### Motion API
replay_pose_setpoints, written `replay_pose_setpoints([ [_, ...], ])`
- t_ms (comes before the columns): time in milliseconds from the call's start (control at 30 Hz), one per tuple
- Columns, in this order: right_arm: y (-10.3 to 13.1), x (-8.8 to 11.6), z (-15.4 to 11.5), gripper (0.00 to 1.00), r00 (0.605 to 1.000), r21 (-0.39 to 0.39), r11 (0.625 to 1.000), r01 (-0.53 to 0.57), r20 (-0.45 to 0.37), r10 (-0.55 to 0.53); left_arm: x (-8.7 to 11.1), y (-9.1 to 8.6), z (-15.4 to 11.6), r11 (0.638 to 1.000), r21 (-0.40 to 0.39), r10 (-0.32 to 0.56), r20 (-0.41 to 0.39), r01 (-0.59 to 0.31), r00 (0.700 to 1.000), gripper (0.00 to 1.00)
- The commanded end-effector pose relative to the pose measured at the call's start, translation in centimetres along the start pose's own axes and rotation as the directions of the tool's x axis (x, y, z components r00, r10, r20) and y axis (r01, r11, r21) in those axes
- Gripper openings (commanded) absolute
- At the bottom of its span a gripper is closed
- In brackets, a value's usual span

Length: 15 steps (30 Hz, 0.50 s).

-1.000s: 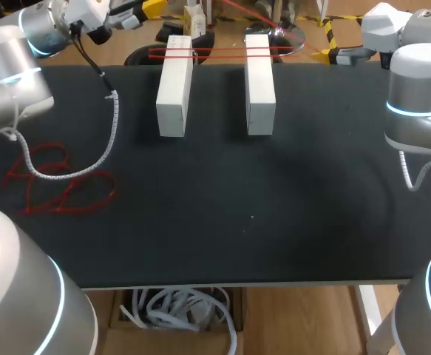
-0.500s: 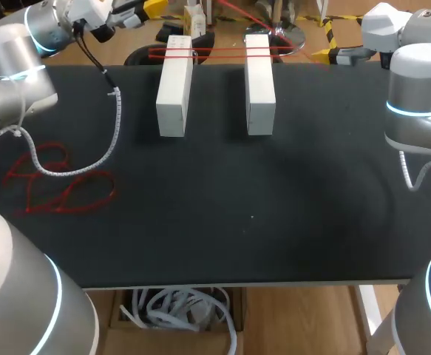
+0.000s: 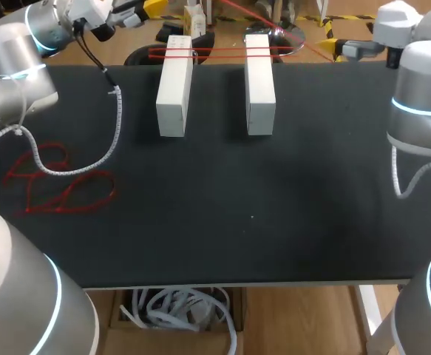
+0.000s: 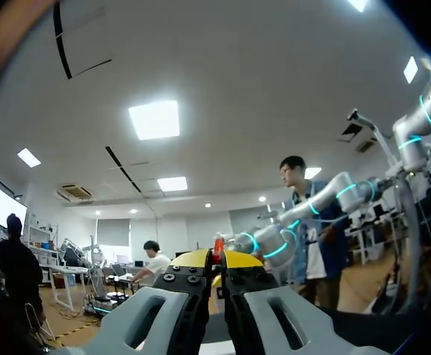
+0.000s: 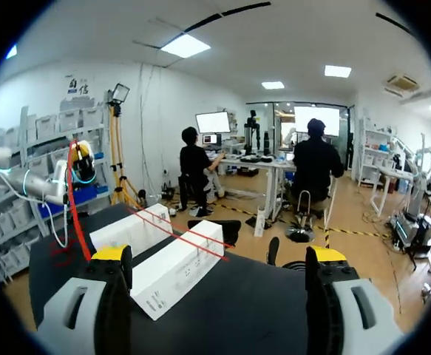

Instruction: Grab the tape and strap the tape.

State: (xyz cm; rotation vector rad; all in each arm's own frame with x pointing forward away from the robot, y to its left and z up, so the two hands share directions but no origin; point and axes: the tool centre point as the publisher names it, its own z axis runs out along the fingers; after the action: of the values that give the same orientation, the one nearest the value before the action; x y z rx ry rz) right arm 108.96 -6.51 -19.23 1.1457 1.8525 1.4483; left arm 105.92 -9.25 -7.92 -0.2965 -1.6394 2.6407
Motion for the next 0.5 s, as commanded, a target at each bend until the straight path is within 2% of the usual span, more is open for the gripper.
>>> replay_pose_setpoints([
  [33,-0.7,0.9,-4.0,1.0,0.993,-0.096,0.991,-0.098,0.061,0.104,-0.1,0.1,-0.1,1.0,0.003,-0.001,-0.004,0.001,1.0,0.0],
  [133,-0.9,1.1,-5.3,1.0,0.98,-0.124,0.978,-0.165,0.09,0.177,-0.1,0.1,-0.1,1.0,0.003,-0.001,-0.004,0.001,1.0,0.0],
  [333,-1.8,0.8,-6.6,1.0,0.961,-0.147,0.963,-0.227,0.129,0.246,-0.1,0.1,-0.1,1.0,0.003,-0.001,-0.004,0.001,1.0,0.0],
  [500,-2.3,0.9,-7.5,1.0,0.931,-0.185,0.933,-0.309,0.144,0.336,-0.1,0.1,-0.1,1.0,0.003,-0.001,-0.004,0.001,1.0,0.0],
])
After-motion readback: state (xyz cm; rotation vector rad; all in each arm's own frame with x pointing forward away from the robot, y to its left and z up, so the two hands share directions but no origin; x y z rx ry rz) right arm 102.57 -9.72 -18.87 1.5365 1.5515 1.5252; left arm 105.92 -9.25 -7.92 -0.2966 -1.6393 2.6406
